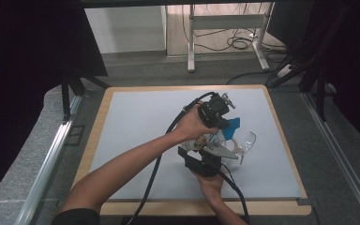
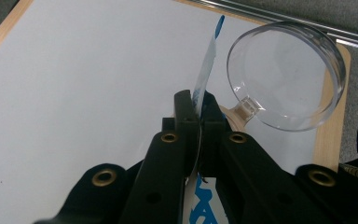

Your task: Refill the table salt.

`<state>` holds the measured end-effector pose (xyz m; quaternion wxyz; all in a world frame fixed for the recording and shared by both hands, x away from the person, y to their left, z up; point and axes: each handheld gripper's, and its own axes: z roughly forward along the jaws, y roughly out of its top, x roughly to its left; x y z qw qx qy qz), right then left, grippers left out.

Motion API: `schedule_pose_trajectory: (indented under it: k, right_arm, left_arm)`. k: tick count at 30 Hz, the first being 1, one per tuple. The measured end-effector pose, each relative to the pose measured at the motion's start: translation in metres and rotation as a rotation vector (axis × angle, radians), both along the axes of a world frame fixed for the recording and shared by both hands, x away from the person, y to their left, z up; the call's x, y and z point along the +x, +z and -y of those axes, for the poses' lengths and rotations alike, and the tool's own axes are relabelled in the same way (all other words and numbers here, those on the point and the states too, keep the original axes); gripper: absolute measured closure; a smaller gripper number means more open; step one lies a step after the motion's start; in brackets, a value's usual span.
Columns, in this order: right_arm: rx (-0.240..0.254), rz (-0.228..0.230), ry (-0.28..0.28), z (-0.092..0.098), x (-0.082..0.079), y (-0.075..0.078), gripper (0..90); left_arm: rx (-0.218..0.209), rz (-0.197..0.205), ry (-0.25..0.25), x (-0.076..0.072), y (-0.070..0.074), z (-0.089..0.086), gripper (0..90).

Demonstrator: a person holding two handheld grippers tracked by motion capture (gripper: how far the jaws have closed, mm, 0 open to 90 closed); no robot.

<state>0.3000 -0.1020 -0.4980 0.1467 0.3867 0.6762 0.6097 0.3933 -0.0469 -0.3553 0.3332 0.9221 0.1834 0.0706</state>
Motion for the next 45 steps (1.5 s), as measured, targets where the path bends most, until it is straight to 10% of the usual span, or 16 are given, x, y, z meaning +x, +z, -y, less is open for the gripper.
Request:
schedule_pose_trajectory:
  k: [45]
  right_arm:
    - [0.033,-0.017,-0.004,-0.0006,0.0015,0.0035,52.3]
  left_arm:
    - [0.042,0.018,0.000,-0.0072,0.0047,0.0054,90.0]
